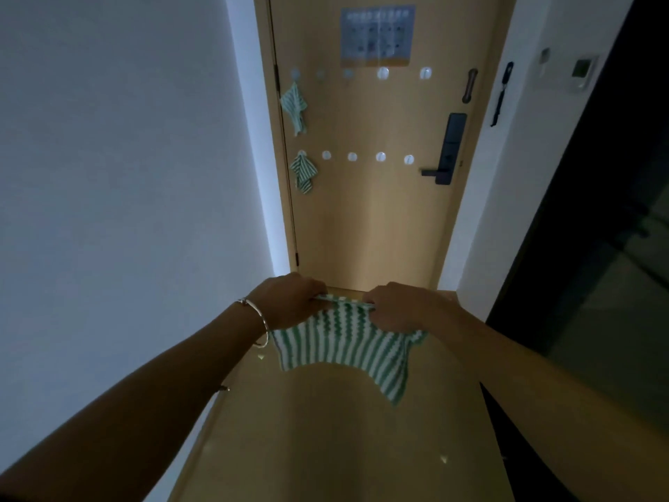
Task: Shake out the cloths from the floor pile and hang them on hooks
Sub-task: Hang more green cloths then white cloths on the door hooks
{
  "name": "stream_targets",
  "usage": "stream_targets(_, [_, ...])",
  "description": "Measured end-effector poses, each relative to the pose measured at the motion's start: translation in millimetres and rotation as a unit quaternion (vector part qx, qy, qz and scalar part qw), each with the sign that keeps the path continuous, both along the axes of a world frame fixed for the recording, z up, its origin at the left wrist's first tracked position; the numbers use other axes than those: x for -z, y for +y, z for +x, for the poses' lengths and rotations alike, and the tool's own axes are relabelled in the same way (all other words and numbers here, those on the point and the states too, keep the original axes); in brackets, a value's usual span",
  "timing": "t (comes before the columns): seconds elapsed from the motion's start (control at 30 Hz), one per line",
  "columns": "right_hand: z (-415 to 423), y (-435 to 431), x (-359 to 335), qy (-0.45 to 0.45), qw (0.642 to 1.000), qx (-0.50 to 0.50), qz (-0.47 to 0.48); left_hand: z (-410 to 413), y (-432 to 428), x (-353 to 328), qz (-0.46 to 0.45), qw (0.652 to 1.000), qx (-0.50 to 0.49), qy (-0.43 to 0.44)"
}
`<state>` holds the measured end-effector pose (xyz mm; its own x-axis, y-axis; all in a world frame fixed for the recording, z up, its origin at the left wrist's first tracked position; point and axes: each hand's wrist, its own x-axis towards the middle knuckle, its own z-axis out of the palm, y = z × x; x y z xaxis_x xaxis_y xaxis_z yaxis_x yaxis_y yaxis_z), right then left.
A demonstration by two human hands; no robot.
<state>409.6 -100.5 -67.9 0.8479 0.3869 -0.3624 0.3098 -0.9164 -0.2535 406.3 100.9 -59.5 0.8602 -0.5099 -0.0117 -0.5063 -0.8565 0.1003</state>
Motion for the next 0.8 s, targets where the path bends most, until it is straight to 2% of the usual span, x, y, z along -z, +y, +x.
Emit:
stream_targets(0.13, [42,6,1,0.002,1.0,0.0,0.026,38,6,1,0.006,1.0,-0.013,0.001])
stream_targets(0.3, [91,11,11,0.015,1.0,0.008,0.003,91,10,10,0.007,1.0,0.003,0.019])
stream_targets(0.57, [214,35,-2,-0.018,0.998,0.033,-0.044,229,35,5,-0.009,0.998,0.058,0.02])
stream_targets(0.8, [300,83,-13,-0.054,0.997,0.043,-0.03,330,84,-10,-0.01,0.998,0.061,0.014])
